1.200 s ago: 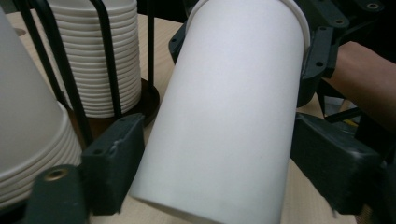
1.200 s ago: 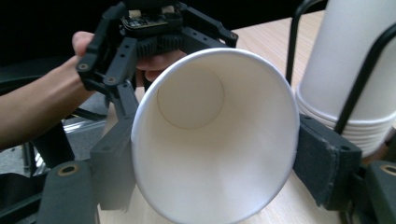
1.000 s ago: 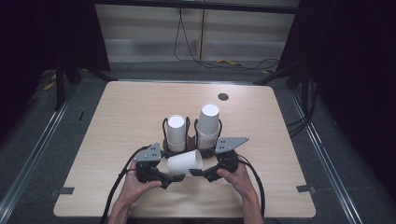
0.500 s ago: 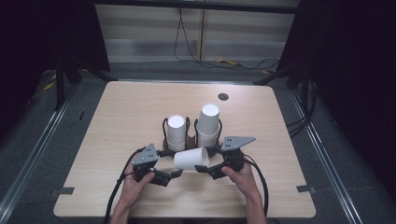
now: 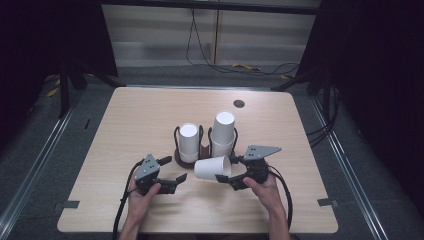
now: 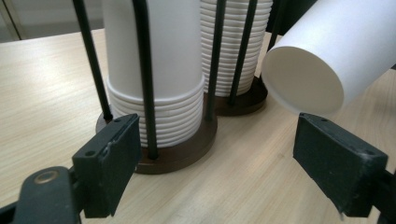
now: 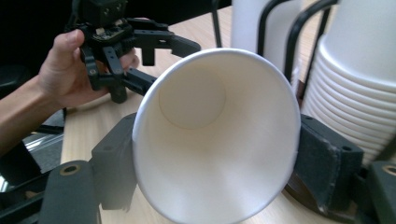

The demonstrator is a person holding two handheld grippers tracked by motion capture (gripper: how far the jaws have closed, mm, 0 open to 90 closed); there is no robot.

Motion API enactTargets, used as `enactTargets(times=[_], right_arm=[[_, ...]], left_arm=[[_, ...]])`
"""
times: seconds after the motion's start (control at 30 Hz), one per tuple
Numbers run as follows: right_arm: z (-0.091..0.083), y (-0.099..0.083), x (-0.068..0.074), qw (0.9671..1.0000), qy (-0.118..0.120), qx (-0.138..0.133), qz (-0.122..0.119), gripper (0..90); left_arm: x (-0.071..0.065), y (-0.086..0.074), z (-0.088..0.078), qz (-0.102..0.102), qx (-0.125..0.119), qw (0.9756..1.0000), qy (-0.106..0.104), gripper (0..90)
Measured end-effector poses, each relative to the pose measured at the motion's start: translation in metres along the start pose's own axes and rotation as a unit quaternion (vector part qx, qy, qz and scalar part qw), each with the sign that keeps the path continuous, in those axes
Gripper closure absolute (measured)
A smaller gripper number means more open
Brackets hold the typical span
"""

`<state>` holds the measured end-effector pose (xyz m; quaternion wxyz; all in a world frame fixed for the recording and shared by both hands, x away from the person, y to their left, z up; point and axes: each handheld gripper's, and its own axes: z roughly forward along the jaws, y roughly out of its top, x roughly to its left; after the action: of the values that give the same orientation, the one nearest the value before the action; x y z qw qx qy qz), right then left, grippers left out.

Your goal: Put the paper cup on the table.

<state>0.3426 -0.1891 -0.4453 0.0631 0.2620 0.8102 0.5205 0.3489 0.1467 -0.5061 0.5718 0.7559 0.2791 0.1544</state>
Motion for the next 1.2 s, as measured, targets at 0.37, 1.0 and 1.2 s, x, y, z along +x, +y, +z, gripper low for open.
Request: enactTargets(times=[0.37,1.0,1.2], right_arm=[[-0.014,-0.003,-0.001,0.9993,-0.033,0.004,0.019,23.5],[-0.05,-0.011,-0.011,0.9847,-0.14,0.07,0.077,23.7],[-0.056,-0.008,-0.014,0.9791,-0.165,0.084,0.083,23.9]], left_arm=[[0.002,-0.007,-0.011,-0.022,-0.051,0.9976,0.041,15.6],[-0.01,-0.011,-0.018,0.022,-0.086,0.9924,0.085,15.6],[-0.013,-0.011,-0.017,0.034,-0.086,0.9926,0.079,15.6]])
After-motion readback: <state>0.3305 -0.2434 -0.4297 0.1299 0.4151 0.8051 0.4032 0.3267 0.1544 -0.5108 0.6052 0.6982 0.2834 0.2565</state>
